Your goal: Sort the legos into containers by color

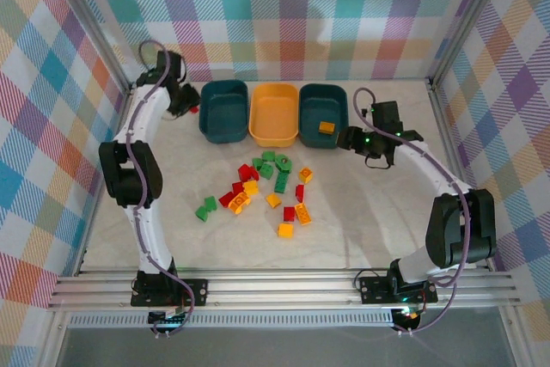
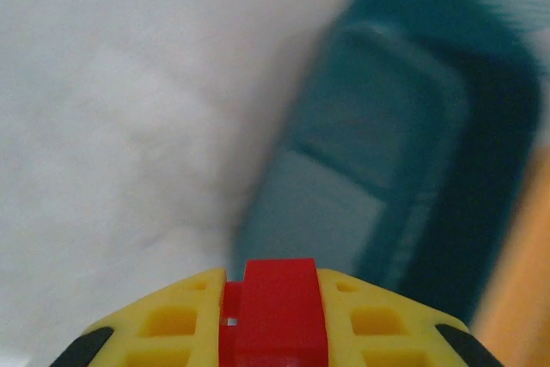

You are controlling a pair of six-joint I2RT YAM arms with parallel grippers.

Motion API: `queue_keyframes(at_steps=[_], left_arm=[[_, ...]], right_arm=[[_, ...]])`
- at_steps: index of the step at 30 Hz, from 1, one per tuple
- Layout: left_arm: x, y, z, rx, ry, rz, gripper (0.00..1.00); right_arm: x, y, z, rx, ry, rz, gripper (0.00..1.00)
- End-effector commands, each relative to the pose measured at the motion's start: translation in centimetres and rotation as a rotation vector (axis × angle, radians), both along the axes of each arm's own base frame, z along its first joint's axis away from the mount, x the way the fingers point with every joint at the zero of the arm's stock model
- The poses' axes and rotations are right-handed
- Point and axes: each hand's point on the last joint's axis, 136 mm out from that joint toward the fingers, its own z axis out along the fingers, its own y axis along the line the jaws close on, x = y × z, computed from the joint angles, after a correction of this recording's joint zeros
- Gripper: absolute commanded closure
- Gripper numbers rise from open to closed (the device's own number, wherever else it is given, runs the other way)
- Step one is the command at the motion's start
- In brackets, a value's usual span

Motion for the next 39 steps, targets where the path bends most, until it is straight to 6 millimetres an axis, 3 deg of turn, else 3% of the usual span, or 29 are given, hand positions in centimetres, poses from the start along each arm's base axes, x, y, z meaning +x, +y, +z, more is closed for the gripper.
queue_keyframes(at_steps=[1,7,11,14,19,22,34,39], left_arm=[[-0.4,-4.2,-4.0,-0.021,0.133,-0.123,0.86],[1.2,-7.0,-6.3,-0.039,0.164,-0.192,0.8],[1.7,-8.1,-7.0,-0.062,0.159,-0.231,0.72],[1.8,-8.9,-7.0,-0.082,0.161,-0.271,0.53],[1.8,-9.1,-4.9,-0.08,0.129,-0.31,0.34],[1.3,-9.2,-4.2,-0.087,0.127,-0.323,0.32],[-1.6,-13.8,-6.6,-0.205,0.178,-0.419,0.4],[-2.8,-14.0,-7.5,-0.215,0.2,-0.428,0.44]], right_arm=[[-1.2,3.0,0.3,-0.01,-0.009,0.075,0.38],[-2.9,8.5,0.0,-0.078,-0.022,0.22,0.37],[-2.1,12.0,-0.8,-0.178,-0.055,0.328,0.37],[-1.1,13.9,-2.0,-0.277,-0.054,0.406,0.37],[-0.1,16.5,-4.2,-0.354,-0.035,0.495,0.36],[0.2,17.2,-5.2,-0.373,-0.015,0.515,0.37],[-0.1,18.9,-9.2,-0.36,0.06,0.602,0.4],[0.3,19.0,-10.6,-0.379,0.081,0.607,0.47]])
